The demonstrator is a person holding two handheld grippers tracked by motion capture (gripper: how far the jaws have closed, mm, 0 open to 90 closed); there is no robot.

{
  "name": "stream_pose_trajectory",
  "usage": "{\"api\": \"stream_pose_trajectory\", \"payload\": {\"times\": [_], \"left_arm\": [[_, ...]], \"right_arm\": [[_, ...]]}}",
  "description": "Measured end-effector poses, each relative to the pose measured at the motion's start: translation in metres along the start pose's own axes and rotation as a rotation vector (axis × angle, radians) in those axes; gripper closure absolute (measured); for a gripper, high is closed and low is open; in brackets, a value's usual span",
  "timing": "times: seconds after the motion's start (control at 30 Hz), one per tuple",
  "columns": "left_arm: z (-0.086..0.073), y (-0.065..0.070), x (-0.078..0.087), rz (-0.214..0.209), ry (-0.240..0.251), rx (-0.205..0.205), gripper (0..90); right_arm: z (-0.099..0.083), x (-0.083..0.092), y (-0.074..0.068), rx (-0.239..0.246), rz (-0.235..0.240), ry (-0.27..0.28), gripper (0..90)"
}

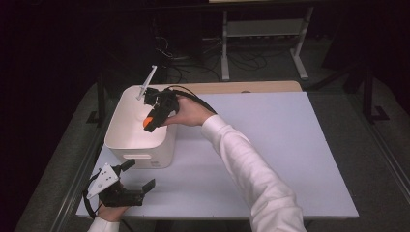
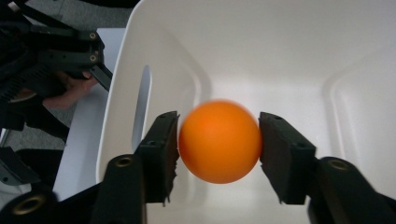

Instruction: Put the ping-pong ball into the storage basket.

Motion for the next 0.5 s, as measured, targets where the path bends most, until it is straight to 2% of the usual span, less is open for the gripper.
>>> {"api": "stream_pose_trajectory", "payload": {"times": [0.07, 0.17, 0.23, 0.3, 0.4, 0.5], "left_arm": [[0.0, -0.001, 0.001, -0.001, -0.007, -0.009, 0.0], [0.0, 0.0, 0.0, 0.001, -0.004, -0.003, 0.0], [0.0, 0.0, 0.0, 0.0, -0.002, -0.002, 0.0], [0.0, 0.0, 0.0, 0.0, -0.002, -0.001, 0.0], [0.0, 0.0, 0.0, -0.001, -0.006, -0.001, 0.0], [0.0, 0.0, 0.0, -0.001, -0.006, 0.0, 0.0]], "right_arm": [[0.0, 0.001, -0.001, -0.021, 0.023, 0.012, 30.2], [0.001, 0.005, -0.002, -0.03, 0.021, 0.034, 15.6], [0.001, 0.009, -0.004, -0.019, 0.005, 0.052, 9.9], [0.0, 0.013, -0.005, -0.024, -0.016, 0.063, 0.3], [-0.002, 0.018, -0.003, -0.025, -0.052, 0.087, 0.0], [-0.005, 0.024, -0.003, -0.032, -0.061, 0.104, 0.0]]}}
Point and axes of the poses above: each handheld gripper's, and its own axes: x roughly backward along the jaws, z roughly out of its top, y roughly to its right, the point moved 6 cm from there along -x, roughly forward along the jaws, and after that the axes turned 9 degrees about -x, right-handed, at the moved point
